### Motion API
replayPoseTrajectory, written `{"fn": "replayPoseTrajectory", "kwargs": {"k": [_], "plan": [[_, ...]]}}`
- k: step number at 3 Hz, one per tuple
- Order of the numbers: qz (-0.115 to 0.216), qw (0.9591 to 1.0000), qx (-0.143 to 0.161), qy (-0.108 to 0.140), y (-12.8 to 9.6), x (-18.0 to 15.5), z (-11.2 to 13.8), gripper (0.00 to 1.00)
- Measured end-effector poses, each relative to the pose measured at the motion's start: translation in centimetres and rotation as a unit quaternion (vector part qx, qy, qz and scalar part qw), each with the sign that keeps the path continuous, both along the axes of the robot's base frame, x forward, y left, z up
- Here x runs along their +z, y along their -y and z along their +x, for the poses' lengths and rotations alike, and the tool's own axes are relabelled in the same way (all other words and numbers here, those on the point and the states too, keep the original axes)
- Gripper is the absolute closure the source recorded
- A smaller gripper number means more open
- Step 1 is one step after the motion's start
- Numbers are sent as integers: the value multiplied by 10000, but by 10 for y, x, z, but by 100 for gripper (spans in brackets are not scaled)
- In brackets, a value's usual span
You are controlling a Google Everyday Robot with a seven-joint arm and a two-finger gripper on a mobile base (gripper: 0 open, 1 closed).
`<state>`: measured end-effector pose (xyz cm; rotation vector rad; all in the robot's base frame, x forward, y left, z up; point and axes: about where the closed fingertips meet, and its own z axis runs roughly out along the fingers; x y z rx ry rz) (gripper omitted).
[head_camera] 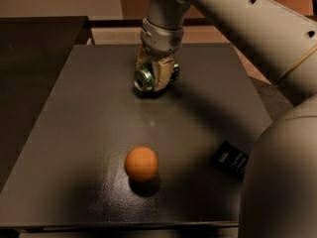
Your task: Place green can upright
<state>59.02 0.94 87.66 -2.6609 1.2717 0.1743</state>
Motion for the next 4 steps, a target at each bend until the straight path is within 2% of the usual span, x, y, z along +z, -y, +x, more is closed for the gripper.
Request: {"fn": "replayPoseTrajectory", "kwargs": {"k": [1,2,3,4], "plan": [[919,9939,-406,-446,-13,23,1,100],[1857,9761,-651,-924,-25,39,-8,100],[2748,9492,-717,-1352,-36,53,-24,100],[3535,9153,-868,-1722,-44,66,-41,100]]}}
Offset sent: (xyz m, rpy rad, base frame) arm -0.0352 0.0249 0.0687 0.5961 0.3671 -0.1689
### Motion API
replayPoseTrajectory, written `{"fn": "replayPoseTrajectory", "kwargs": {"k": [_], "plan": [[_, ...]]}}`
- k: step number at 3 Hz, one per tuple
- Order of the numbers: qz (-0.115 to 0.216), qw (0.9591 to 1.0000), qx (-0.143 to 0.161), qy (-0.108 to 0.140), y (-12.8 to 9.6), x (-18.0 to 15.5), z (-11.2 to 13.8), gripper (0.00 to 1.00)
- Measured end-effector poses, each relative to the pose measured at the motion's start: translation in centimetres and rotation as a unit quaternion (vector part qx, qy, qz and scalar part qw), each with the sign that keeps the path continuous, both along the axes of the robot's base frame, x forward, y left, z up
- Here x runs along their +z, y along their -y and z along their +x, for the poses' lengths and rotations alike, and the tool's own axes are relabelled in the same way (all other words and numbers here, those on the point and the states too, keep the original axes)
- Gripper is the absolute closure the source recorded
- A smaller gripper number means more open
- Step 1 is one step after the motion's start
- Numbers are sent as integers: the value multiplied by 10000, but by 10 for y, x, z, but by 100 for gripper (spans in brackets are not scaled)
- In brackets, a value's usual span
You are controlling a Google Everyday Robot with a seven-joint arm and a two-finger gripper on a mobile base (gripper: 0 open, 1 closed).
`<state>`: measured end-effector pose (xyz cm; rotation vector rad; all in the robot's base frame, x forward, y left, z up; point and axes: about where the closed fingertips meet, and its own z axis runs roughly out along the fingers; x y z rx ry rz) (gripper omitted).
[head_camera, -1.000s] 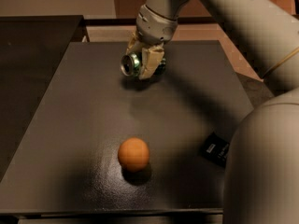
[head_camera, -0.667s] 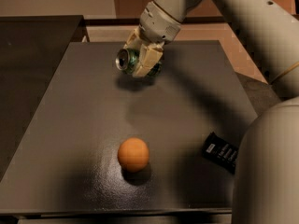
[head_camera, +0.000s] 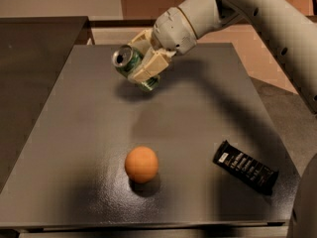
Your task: Place green can upright
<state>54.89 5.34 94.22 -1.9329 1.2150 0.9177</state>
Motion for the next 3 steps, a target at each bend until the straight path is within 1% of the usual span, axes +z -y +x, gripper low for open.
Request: {"fn": "replayPoseTrajectory", "kwargs": {"k": [1,2,3], "plan": [[677,9970,-99,-373,-8,3,-11,100],[1025,9922,-214,-670,-13,-3,-13,100],[1175,9889,-311,-857,-17,-9,-11,100]]}}
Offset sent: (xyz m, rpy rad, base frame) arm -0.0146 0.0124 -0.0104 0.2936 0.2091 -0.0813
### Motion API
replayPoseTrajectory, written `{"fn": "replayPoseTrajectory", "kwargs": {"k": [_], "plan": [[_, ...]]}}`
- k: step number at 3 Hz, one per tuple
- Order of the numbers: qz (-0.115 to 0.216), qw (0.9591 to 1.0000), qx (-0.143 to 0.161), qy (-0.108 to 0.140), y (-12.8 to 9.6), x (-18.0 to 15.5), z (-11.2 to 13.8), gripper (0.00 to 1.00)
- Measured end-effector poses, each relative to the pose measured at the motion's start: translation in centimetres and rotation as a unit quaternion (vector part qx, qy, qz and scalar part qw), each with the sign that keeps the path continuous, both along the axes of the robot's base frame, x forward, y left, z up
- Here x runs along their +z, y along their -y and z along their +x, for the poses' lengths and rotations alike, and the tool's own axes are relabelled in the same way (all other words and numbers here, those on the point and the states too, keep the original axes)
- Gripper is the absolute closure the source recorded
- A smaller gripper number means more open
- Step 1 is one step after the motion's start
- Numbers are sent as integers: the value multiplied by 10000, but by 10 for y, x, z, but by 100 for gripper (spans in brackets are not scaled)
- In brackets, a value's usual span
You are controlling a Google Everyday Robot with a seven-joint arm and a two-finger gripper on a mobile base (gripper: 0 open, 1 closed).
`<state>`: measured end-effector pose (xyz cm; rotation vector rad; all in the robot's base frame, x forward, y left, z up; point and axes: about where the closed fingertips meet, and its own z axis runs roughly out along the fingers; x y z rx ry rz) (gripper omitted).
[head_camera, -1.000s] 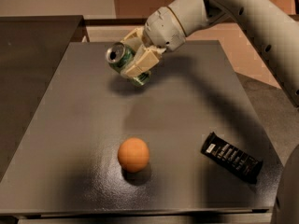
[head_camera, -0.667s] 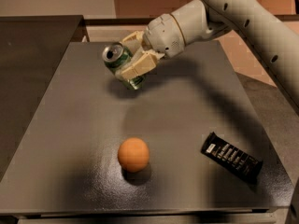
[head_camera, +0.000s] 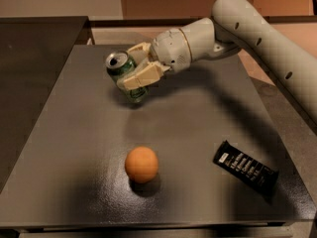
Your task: Place green can upright
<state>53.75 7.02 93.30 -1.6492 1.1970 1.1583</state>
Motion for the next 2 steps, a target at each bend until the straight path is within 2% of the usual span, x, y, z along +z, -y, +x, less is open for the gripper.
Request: {"fn": "replayPoseTrajectory", "kwargs": {"k": [2], "plan": [[384,9986,-121,-337,-5,-9,9,100]]}}
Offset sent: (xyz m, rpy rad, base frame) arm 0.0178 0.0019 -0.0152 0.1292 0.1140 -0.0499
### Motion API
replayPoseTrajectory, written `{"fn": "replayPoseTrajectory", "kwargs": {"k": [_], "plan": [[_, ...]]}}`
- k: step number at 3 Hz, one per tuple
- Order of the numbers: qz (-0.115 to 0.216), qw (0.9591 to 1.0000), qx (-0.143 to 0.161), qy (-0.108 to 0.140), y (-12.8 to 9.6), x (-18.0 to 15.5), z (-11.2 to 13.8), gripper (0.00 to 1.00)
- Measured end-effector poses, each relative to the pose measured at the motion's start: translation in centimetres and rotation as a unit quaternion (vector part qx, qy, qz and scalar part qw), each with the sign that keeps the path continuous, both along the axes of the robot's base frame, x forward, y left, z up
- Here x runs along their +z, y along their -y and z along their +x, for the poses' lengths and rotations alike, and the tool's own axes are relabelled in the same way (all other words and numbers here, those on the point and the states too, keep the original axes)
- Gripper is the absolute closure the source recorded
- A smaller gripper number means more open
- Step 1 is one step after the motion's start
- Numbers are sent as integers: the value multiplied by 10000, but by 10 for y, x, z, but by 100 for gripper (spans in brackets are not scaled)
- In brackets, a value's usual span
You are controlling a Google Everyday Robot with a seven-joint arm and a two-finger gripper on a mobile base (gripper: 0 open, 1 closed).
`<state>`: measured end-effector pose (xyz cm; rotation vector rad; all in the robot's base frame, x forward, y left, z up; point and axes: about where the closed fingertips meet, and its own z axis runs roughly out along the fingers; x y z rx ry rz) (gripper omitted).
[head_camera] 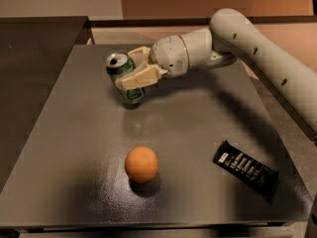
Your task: Place green can upright
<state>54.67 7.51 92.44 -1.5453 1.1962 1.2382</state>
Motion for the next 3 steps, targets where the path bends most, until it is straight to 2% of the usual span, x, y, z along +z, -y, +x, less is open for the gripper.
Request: {"fn": "replayPoseTrajectory", "kwargs": {"k": [1,3], "plan": [[188,9997,-45,-168,-3,-5,3,100],[539,9981,-113,-292,-8,-11,5,100]]}}
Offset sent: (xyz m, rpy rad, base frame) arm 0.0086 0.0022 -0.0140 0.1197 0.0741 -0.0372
